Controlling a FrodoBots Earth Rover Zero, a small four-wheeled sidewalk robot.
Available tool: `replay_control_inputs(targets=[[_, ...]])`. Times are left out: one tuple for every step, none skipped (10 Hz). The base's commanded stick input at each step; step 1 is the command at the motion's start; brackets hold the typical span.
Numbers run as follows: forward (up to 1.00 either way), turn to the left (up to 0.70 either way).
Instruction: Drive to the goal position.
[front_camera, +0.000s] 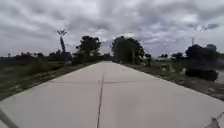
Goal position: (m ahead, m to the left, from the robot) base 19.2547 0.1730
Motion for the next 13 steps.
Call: replay_control_inputs(targets=[[0.85, 0.00], [0.85, 0.00], [0.85, 0.00], [0.85, 0.00], [0.85, 0.00], [0.85, 0.00], [0.85, 0.00], [0.85, 0.00], [0.85, 0.00], [0.85, 0.00], [0.85, 0.00], [0.85, 0.00], [0.85, 0.05]])
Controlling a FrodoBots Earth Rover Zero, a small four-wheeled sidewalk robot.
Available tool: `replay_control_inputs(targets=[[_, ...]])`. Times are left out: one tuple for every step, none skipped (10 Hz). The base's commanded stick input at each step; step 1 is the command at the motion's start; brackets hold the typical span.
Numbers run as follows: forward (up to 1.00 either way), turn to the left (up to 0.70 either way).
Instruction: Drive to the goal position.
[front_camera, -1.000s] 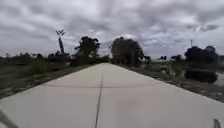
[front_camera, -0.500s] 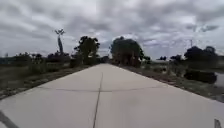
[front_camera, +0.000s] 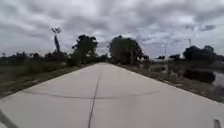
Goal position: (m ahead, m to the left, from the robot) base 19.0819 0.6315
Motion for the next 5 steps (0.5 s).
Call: replay_control_inputs(targets=[[0.85, 0.23], [0.85, 0.34], [0.85, 0.34], [0.85, 0.34], [0.85, 0.34]])
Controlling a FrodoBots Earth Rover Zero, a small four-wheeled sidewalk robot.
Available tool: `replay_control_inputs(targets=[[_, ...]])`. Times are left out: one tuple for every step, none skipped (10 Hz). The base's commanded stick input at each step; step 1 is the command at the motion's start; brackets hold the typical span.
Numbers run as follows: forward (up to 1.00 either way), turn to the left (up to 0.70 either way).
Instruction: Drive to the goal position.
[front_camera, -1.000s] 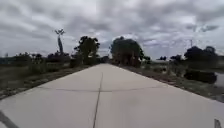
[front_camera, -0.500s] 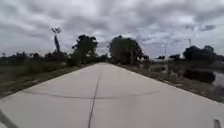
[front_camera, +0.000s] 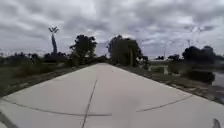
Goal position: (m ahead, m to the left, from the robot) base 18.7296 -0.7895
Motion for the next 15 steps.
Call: replay_control_inputs(targets=[[0.85, 0.34], [0.85, 0.29], [0.85, 0.23], [0.85, 0.18], [0.85, 0.12], [0.85, 0.07], [0.85, 0.01], [0.85, 0.00], [0.85, 0.00], [0.85, 0.00], [0.85, 0.00], [0.85, 0.00], [0.85, 0.00], [0.85, 0.00], [0.85, 0.00]])
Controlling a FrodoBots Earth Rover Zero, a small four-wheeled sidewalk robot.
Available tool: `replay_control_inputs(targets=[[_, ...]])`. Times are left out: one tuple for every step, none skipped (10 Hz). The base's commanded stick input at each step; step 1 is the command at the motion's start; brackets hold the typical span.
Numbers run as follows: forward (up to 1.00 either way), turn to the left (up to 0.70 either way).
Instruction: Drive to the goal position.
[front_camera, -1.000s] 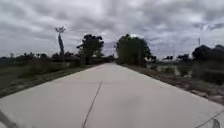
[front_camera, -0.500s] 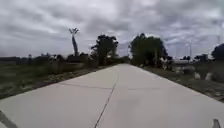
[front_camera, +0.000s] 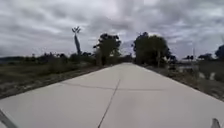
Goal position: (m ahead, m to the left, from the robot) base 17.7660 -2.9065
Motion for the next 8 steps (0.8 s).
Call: replay_control_inputs(targets=[[0.85, 0.00], [0.85, 0.00], [0.85, 0.00], [0.85, 0.00], [0.85, 0.00], [0.85, 0.00], [0.85, 0.00], [0.85, 0.00]])
